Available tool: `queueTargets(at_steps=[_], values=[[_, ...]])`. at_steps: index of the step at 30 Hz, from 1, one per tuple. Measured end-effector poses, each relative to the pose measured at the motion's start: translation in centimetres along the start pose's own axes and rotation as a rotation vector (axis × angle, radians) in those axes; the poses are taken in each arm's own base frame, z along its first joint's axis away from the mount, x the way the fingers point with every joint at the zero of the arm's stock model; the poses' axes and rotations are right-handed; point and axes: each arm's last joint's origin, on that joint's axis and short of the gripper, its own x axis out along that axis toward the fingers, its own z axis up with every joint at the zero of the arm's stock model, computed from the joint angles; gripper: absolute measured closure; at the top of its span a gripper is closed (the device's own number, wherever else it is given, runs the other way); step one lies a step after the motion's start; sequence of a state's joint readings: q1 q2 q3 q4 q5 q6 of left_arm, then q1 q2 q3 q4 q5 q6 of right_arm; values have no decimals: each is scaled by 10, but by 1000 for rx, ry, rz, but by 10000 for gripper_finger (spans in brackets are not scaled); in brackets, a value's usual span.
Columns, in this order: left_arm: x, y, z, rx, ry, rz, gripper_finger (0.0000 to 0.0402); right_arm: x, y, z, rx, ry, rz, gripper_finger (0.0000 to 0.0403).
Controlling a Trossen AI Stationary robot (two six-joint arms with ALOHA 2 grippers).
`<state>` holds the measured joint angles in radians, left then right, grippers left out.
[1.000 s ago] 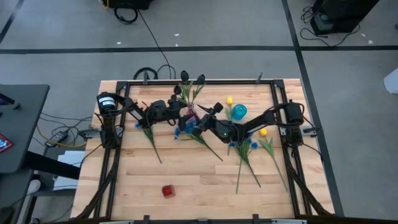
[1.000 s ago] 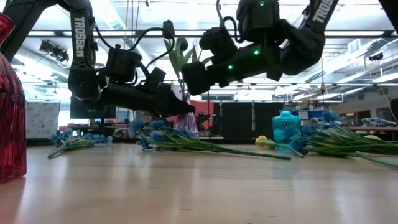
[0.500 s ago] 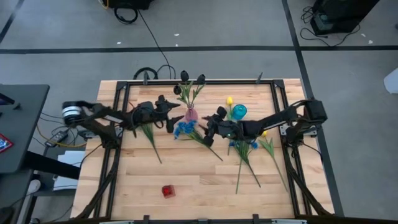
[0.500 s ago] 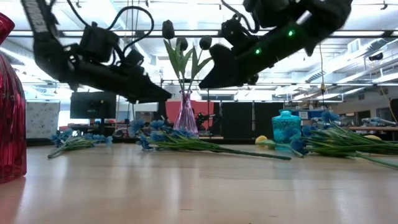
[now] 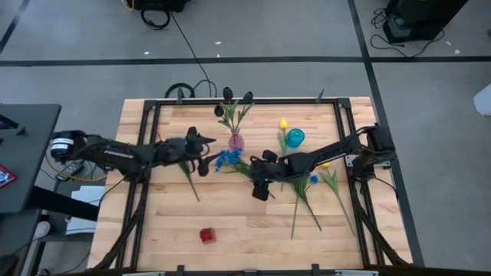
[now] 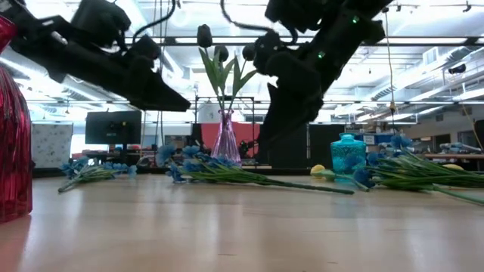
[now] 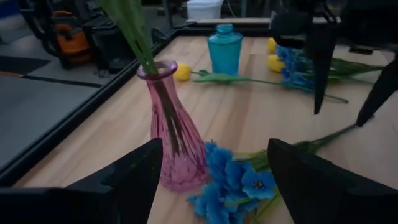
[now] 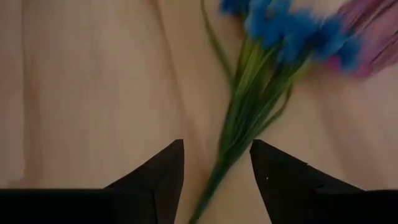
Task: Sort flowers into vase by color
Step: Put the blue flowers into the red vase
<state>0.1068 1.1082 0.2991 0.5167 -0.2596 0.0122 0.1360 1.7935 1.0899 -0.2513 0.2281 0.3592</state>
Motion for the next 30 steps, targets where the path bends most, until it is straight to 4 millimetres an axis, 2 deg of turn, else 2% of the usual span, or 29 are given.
queueTargets(at_steps=[9,14,18,25,27,30], values=[[-19,-10,7,10,-22,91,105,37,4,-22,80,144,-48,209],[-25,-11,8,12,-14,108,105,41,3,-23,83,139,-96,217],[-28,-15,9,-32,-18,63,106,40,2,-23,78,146,-90,262],[-40,-33,12,-65,-47,-77,106,41,1,-25,70,197,-51,380],[-44,-40,13,-70,-52,-162,106,39,1,-25,52,204,-42,390],[-51,-50,13,-106,-51,-286,106,33,0,-24,22,207,-38,380]])
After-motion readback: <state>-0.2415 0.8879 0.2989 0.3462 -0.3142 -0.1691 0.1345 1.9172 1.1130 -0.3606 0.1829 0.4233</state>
